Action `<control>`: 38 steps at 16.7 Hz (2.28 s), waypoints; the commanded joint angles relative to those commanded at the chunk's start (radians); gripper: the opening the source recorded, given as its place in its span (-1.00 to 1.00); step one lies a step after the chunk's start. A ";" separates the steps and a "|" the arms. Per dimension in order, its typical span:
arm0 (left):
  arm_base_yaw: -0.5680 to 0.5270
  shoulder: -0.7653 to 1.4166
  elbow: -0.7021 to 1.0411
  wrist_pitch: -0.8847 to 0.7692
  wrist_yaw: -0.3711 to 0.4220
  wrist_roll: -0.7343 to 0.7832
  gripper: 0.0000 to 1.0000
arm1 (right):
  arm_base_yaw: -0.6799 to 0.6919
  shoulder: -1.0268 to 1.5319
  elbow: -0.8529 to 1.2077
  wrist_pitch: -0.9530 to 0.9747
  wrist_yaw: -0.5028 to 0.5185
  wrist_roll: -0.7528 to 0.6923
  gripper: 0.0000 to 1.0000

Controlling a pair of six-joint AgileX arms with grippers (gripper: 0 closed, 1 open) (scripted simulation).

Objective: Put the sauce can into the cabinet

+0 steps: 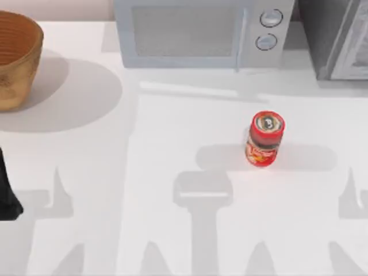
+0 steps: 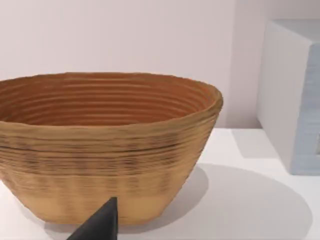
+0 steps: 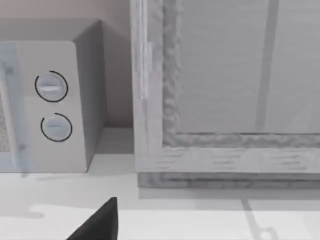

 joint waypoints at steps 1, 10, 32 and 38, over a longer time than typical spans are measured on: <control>0.000 0.000 0.000 0.000 0.000 0.000 1.00 | 0.000 0.000 0.000 0.000 0.000 0.000 1.00; 0.000 0.000 0.000 0.000 0.000 0.000 1.00 | 0.002 0.258 0.181 0.000 -0.149 -0.195 1.00; 0.000 0.000 0.000 0.000 0.000 0.000 1.00 | -0.024 2.243 1.158 -0.223 -1.479 -1.324 1.00; 0.000 0.000 0.000 0.000 0.000 0.000 1.00 | -0.036 2.479 1.272 -0.247 -1.666 -1.442 1.00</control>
